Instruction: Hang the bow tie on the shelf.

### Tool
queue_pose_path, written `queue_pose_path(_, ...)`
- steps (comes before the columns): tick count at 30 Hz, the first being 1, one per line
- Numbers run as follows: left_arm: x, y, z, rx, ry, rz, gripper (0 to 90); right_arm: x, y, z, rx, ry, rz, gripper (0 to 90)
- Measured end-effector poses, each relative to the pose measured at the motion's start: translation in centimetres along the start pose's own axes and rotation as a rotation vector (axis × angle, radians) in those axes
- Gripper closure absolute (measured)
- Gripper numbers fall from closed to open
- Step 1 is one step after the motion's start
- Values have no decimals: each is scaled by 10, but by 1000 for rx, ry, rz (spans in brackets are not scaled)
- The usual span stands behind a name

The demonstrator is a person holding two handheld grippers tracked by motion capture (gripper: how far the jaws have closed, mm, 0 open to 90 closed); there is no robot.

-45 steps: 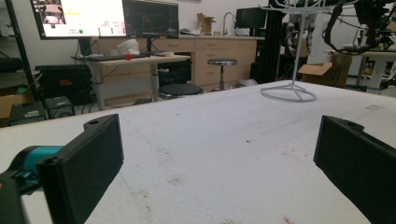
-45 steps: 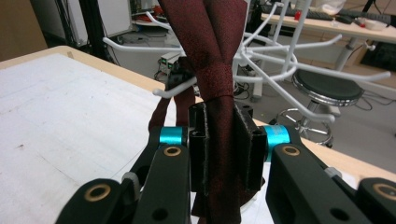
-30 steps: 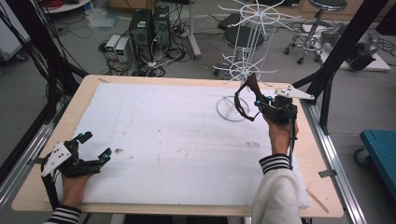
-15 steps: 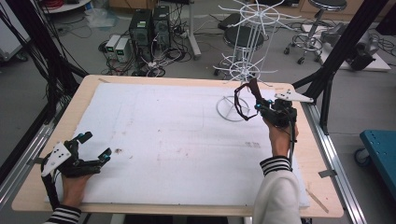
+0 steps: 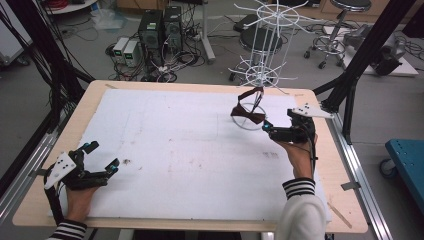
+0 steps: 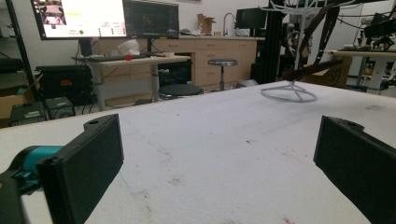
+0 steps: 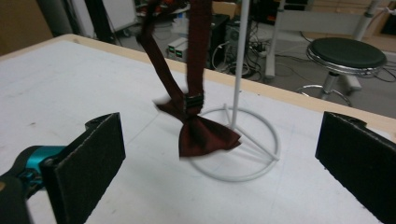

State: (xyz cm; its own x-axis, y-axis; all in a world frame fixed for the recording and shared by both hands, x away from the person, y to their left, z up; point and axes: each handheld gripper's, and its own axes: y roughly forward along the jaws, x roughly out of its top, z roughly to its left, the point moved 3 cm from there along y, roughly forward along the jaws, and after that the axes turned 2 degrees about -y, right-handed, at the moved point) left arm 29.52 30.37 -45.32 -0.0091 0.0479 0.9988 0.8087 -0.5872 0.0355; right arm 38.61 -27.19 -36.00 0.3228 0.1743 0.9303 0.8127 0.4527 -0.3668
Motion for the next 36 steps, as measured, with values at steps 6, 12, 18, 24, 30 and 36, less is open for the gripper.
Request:
queue_pose_path(6, 0, 0, 0, -1, 5, 3, 19, -13, -15, 10, 47, -19, -18, 6)
queue_pose_path(12, 0, 0, 0, 0, 5, 2, 19, -29, -32, 24, 101, -34, -143, 7)
queue_pose_path(18, 0, 0, 0, 1, 4, 2, 19, -56, -41, 34, 115, -54, -197, 6)
queue_pose_path(24, 0, 0, 0, 3, 3, 1, 19, -87, -47, 39, 98, -75, -243, 7)
queue_pose_path(30, 0, 0, 0, 8, -3, -2, 19, -106, -46, 39, 59, -45, -278, 6)
queue_pose_path(36, 0, 0, 0, 10, -2, -5, 20, -113, -39, 42, 57, -60, -273, 6)
